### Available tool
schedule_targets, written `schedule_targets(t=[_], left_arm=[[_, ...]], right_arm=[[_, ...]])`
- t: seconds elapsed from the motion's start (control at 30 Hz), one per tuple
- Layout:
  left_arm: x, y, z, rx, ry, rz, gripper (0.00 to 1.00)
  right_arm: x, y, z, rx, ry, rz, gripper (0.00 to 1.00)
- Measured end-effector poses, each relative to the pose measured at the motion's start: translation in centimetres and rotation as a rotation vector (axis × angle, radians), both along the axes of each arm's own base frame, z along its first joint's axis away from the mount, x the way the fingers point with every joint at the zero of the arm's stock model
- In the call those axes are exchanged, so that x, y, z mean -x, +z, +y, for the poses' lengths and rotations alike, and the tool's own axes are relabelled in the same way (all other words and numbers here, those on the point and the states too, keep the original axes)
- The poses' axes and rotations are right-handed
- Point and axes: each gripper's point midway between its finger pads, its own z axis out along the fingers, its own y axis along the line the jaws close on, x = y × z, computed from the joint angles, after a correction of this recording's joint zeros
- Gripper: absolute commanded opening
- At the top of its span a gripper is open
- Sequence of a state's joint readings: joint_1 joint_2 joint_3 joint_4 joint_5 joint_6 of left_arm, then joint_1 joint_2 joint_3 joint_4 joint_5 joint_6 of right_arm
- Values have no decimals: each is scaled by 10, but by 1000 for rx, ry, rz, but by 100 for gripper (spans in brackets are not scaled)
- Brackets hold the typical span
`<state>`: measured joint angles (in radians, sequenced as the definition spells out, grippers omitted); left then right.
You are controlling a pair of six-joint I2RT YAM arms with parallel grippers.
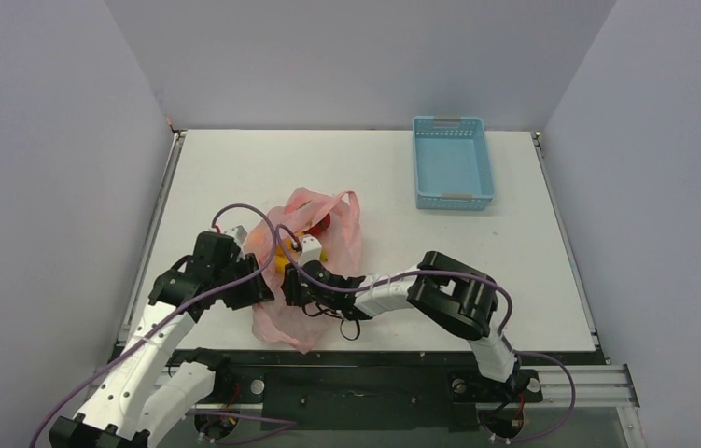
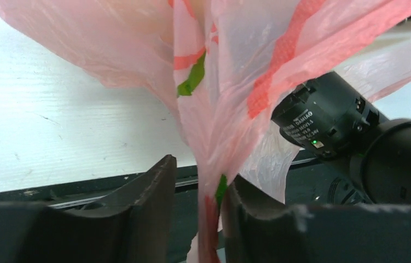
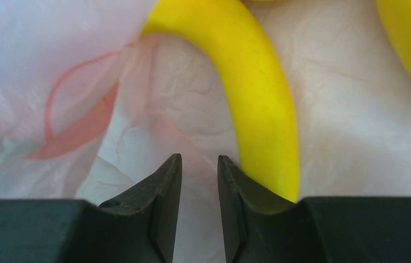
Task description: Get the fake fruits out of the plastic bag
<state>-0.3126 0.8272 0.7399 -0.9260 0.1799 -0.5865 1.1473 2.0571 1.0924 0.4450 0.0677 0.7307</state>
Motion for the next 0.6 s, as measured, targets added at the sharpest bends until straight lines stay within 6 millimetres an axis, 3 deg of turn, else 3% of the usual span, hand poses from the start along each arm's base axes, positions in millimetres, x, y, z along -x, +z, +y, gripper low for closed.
schedule_targets(t=[0.1, 0.2, 0.37, 0.43, 0.53, 0.57, 0.6], left_arm=[[0, 4, 1, 6, 6, -23, 57], [-2, 15, 2, 12, 13, -72, 67], [-12, 35, 0, 28, 17, -139, 68], [-18, 36, -2, 29, 16, -140, 58], [-23, 29, -4, 16, 9, -111, 43], [-22, 26, -3, 6, 5, -95, 26], [-22, 23, -2, -5, -3, -83, 18]], right_arm=[[1, 3, -14, 40, -11, -9, 32], [0, 22, -26, 48, -23, -30, 34], [-13, 75, -32, -20, -54, -96, 42], [-19, 85, -36, -30, -70, -120, 47], [-26, 86, -42, -9, -86, -138, 64], [-28, 83, -45, 7, -86, -138, 66], [-28, 79, -48, 27, -84, -138, 69]])
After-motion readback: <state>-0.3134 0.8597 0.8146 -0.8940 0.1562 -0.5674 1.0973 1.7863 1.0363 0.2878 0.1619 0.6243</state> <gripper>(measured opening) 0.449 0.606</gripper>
